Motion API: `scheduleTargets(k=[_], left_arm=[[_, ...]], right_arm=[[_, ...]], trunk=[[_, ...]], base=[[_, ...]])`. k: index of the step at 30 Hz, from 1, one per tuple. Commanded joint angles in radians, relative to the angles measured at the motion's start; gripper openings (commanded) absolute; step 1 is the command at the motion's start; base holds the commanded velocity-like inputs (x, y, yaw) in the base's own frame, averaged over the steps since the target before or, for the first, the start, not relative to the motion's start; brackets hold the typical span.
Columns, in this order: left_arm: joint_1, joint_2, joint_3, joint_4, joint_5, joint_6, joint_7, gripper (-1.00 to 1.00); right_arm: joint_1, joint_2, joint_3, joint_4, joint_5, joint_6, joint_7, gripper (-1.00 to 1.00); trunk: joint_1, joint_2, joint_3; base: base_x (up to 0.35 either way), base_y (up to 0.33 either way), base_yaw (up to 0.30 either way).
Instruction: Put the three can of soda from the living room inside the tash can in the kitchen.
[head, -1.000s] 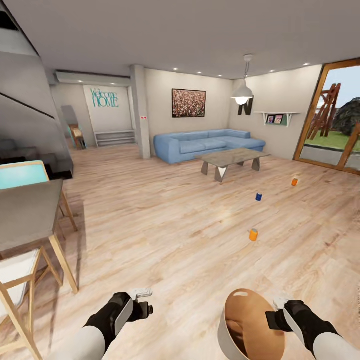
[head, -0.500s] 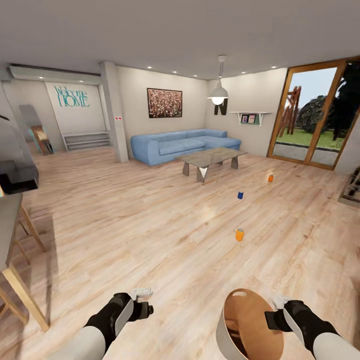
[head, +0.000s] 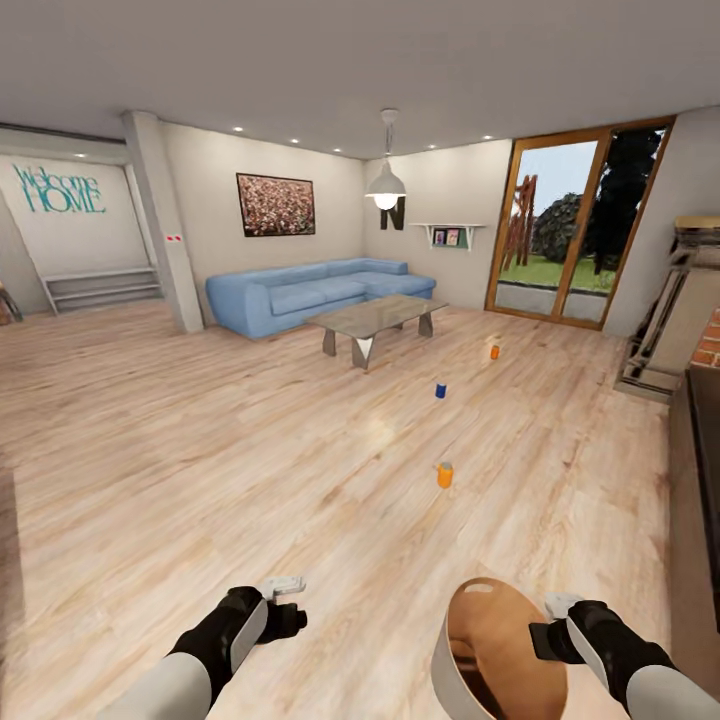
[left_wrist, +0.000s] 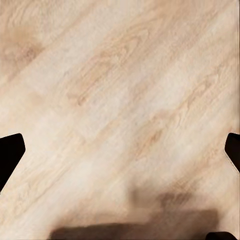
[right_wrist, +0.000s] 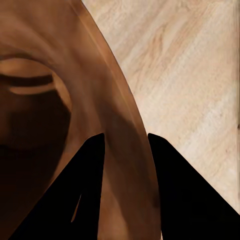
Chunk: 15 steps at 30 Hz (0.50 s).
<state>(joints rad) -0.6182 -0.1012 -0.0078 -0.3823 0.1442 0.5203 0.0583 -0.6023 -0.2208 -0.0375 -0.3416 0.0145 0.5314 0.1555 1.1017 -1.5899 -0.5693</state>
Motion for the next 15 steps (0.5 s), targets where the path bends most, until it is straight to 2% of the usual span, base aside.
scheduleTargets(k=[1, 7, 15], left_arm=[[0.0, 0.0, 0.0, 0.0, 0.0, 0.0, 0.0, 1.0], [0.0, -0.001, -0.001, 0.0, 0.0, -0.002, 0.0, 1.0], [0.0, -0.001, -0.001, 0.0, 0.0, -0.003, 0.0, 1.0]], right_arm=[[-0.001, 0.0, -0.004, -0.001, -0.013, 0.001, 0.015, -1.0], [-0.001, -0.002, -0.003, -0.001, -0.012, 0.001, 0.058, -1.0], [-0.001, -0.002, -0.002, -0.002, -0.011, 0.001, 0.069, -1.0]], trunk=[[0.0, 0.0, 0.0], [0.0, 0.0, 0.0], [0.0, 0.0, 0.0]], base=[[0.342, 0.001, -0.286], [0.343, 0.0, -0.286], [0.344, 0.0, -0.286]])
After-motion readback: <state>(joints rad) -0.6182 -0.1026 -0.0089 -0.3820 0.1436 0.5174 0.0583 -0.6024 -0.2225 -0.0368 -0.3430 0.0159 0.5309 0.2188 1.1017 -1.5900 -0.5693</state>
